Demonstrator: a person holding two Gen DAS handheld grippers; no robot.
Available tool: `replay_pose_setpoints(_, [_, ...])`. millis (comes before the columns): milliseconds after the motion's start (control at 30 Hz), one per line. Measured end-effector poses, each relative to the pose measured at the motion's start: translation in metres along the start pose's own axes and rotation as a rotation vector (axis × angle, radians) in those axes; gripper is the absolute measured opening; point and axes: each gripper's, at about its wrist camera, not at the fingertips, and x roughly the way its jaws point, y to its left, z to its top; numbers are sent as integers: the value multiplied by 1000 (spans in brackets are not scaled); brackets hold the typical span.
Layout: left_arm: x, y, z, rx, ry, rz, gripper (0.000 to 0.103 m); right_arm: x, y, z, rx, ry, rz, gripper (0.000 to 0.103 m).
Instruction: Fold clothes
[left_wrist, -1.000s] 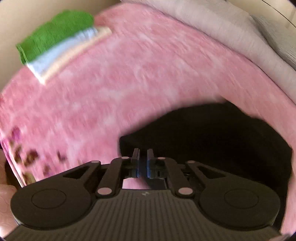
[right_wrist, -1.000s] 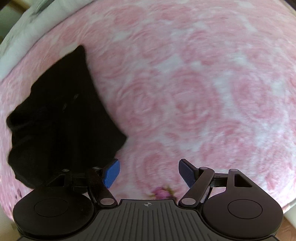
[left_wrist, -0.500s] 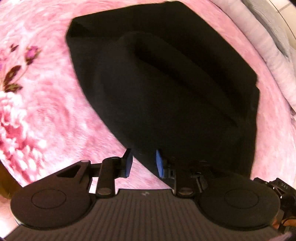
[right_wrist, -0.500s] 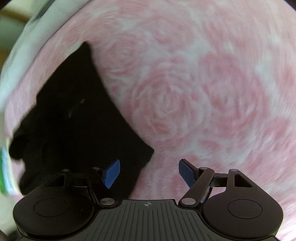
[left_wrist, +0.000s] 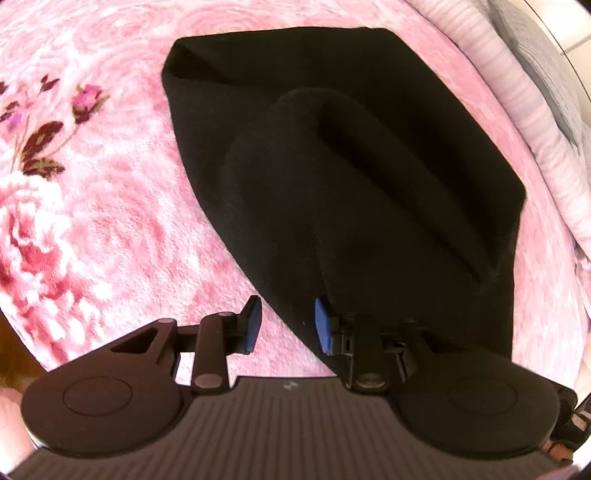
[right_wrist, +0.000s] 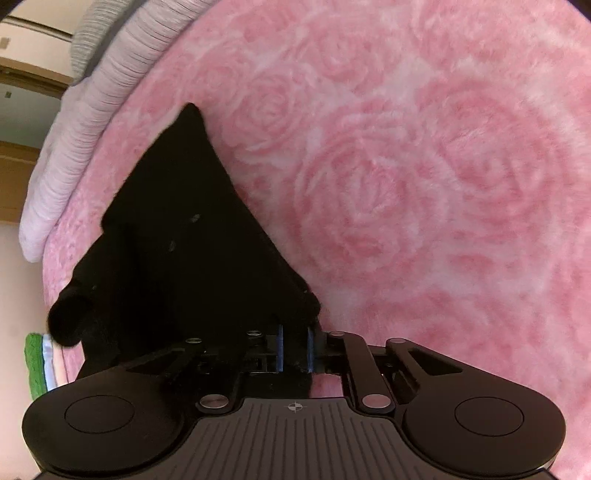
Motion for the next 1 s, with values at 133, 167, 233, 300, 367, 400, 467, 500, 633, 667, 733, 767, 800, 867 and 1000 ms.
replay_pose_setpoints(133, [-7, 0, -8, 60, 22, -35, 26, -28, -4, -44, 18, 49, -26, 9])
replay_pose_setpoints(167, [-9, 1, -12, 79, 30, -38, 26, -33, -5, -62, 31, 92, -31, 9])
replay_pose_setpoints(233, [-16, 3, -23, 113, 40, -37, 26, -39, -8, -98, 58, 212, -23, 9])
replay_pose_setpoints(300, [-24, 6, -36, 142, 41, -30, 26, -40, -11, -132, 87, 367, 12, 10])
replay_pose_setpoints(367, [-31, 13, -55, 131, 34, -16, 26, -40, -15, -134, 71, 436, 13, 11])
replay_pose_setpoints(400, [-34, 17, -65, 117, 30, -12, 26, -41, -16, -134, 62, 468, 13, 16])
replay_pose_setpoints(467, [-36, 23, -91, 68, 23, -3, 26, -48, -20, -117, -54, 447, -49, 27])
replay_pose_setpoints(500, [-36, 24, -105, 35, 16, 1, 26, -53, -23, -109, -107, 423, -77, 33])
replay_pose_setpoints(633, [-31, 19, -174, -136, -18, -24, 26, -78, -55, -76, -238, 397, -126, 36])
replay_pose_setpoints(667, [-28, 13, -193, -181, -15, -42, 26, -87, -65, -72, -269, 401, -136, 37])
replay_pose_setpoints(733, [-22, 1, -231, -271, -7, -80, 26, -97, -85, -61, -345, 400, -147, 37])
replay_pose_setpoints(767, [-19, -6, -250, -315, -3, -98, 26, -100, -90, -57, -380, 400, -159, 37])
replay_pose_setpoints(800, [-18, -11, -265, -357, 5, -115, 26, -103, -95, -54, -415, 399, -170, 37])
replay_pose_setpoints(867, [-19, -20, -300, -432, 13, -143, 26, -109, -98, -57, -491, 394, -195, 37])
replay_pose_setpoints(1000, [-25, -4, -309, -519, -29, -203, 27, -118, -103, -69, -604, 394, -206, 37])
